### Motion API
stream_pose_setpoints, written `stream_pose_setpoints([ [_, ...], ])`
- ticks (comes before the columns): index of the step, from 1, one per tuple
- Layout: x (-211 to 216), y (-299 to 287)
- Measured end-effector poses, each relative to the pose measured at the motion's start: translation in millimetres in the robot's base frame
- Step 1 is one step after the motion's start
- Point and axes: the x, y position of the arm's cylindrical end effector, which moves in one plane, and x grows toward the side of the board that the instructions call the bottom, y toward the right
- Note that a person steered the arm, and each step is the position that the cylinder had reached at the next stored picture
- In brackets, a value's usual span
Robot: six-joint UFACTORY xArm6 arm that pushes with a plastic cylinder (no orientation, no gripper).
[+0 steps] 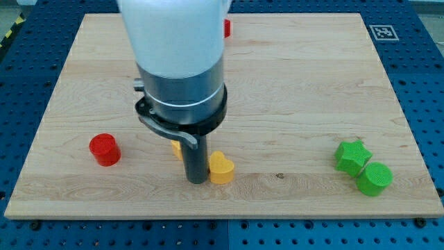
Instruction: Push the yellow blocks to the bottom center of the board
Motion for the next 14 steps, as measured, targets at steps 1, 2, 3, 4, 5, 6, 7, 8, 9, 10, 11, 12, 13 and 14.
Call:
stream_pose_setpoints([
  [1,1.0,-12.3],
  [2,-8.9,-51.2],
  [3,-46.5,-60.7],
  [4,-74.6,-66.3],
  [5,-74.8,-66.3],
  [6,-69.8,-56.2],
  [7,-56.0,-40.0],
  [8,-55.9,-11.8],
  [9,-53.3,0.4],
  [10,-51.6,0.3],
  [11,-45.7,0.3],
  [12,-45.3,0.3],
  [13,-58.0,-1.7],
  [14,-106.0,-32.0],
])
